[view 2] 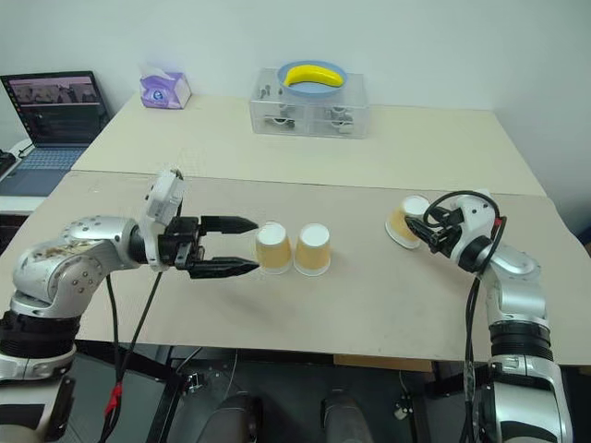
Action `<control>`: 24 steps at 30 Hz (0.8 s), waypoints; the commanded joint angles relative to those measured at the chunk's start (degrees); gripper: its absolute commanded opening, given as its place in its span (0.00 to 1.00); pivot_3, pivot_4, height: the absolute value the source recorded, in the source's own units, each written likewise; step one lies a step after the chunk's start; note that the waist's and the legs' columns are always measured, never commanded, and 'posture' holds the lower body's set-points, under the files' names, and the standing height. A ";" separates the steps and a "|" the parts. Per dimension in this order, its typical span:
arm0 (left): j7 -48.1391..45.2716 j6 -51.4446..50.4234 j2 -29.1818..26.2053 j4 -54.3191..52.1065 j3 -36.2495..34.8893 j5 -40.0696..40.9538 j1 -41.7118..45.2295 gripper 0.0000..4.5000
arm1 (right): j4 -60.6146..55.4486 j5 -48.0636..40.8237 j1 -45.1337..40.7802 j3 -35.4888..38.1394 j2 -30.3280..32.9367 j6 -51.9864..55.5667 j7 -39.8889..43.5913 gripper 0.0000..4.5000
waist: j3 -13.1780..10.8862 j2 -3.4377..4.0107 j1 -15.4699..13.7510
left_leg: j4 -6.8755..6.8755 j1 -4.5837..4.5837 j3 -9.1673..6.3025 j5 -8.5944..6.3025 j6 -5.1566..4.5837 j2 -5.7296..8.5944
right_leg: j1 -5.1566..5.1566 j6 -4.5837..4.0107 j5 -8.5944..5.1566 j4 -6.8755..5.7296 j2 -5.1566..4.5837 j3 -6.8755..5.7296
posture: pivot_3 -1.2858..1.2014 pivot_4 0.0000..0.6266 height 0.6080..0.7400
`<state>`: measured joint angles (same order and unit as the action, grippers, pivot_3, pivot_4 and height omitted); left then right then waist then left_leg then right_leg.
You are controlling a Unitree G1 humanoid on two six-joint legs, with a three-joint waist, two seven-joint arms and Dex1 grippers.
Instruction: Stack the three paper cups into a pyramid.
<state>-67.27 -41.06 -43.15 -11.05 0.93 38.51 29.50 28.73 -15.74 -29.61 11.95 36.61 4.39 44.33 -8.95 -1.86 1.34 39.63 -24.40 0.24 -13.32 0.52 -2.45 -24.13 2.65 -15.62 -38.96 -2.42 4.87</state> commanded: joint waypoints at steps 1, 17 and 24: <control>-2.50 5.57 -3.06 4.86 0.60 -5.40 -1.68 1.00 | -2.00 -1.75 -2.52 1.66 0.61 -1.54 1.37 0.56 | -0.05 0.08 0.03 | 0.00 0.00 0.01 0.00 0.00 0.00 | 0.00 0.00 0.00 0.00 0.00 0.00 | 0.52 0.24 0.65; -2.01 4.68 -3.98 3.39 -2.78 -5.18 -3.87 1.00 | -19.44 -19.70 -15.19 -0.83 2.72 23.52 15.26 0.56 | -0.41 0.56 -0.32 | 0.06 -0.20 -0.04 -0.01 -0.01 -0.05 | -0.12 -0.02 -0.01 0.01 -0.01 -0.12 | 0.52 0.24 0.65; -1.35 3.30 -3.50 3.17 -3.33 -3.94 -2.57 1.00 | -19.90 -17.78 -17.74 -7.50 0.83 25.57 19.54 0.56 | -0.41 0.56 -0.24 | 0.06 -0.22 -0.03 -0.01 -0.01 -0.05 | -0.15 -0.02 -0.01 0.01 -0.01 -0.13 | 0.52 0.24 0.65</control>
<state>-68.85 -37.71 -46.76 -6.09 -0.83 33.46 25.71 9.54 -33.94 -44.86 4.68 37.60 30.67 62.90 -9.36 -1.31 1.11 39.68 -24.63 0.21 -13.32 0.51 -2.51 -24.28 2.62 -15.64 -38.96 -2.43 4.74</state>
